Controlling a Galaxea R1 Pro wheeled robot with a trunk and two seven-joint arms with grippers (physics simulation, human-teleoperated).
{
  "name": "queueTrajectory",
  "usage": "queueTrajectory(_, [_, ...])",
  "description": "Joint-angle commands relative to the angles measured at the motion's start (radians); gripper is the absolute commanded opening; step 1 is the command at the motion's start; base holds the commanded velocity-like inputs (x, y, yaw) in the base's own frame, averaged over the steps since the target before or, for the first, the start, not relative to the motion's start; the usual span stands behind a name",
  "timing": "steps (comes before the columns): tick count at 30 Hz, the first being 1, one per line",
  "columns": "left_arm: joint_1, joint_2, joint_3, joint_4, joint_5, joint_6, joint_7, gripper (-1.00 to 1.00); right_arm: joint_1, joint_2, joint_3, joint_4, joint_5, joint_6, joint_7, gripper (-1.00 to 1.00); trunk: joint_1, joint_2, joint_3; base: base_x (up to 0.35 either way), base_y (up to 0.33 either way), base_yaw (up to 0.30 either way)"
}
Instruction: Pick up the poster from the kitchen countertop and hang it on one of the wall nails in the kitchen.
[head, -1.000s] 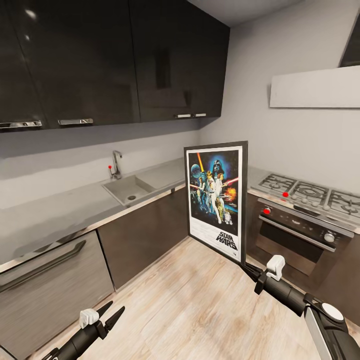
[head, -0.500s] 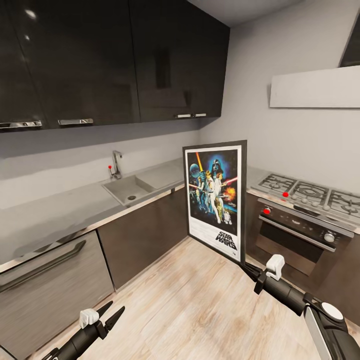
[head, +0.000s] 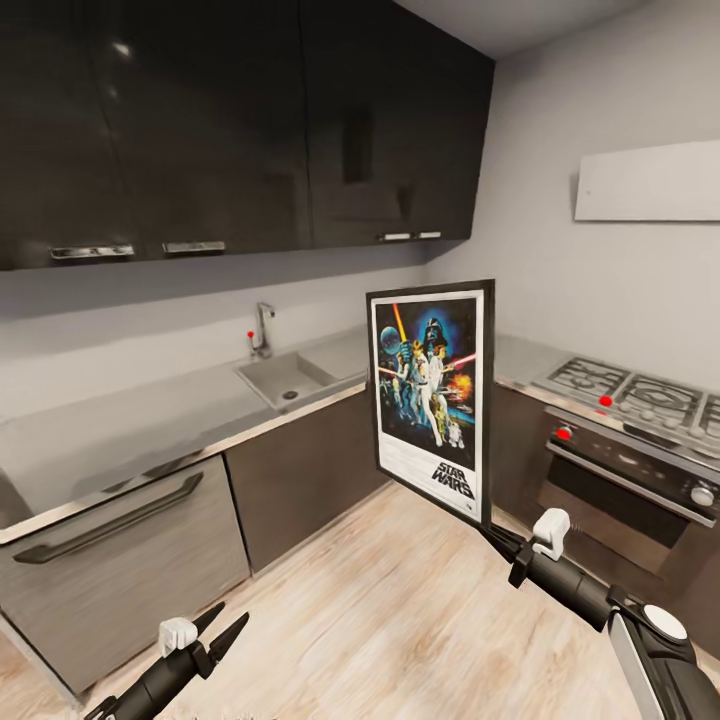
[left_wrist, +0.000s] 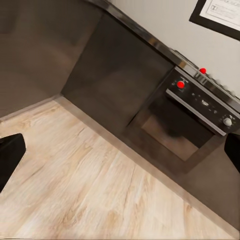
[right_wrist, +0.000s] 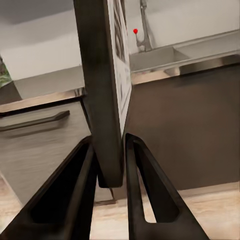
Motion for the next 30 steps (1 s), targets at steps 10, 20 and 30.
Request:
queueTrajectory(10, [-0.001,0.000,-0.009,0.001,0.009,-0.004,-0.001,1.00,-0.001,0.000,-0.001,0.000,-0.009,0.011,0.007,-1.00,0.000,-0.002,0.003,-0.203,0.176,0.109])
queueTrajectory(20, [-0.001,0.000,-0.009,0.002,0.009,-0.004,-0.001,1.00,-0.001,0.000,0.002,0.000,-0.009,0.010,0.006,-1.00,0.000,-0.002,0.005,-0.175,0.130,0.153])
queueTrajectory(30, [-0.001,0.000,-0.009,0.002,0.009,-0.004,-0.001,1.00,-0.001,0.000,0.004,0.000,-0.008,0.010,0.005,-1.00,0.000,-0.002,0.009,-0.026,0.112,0.270])
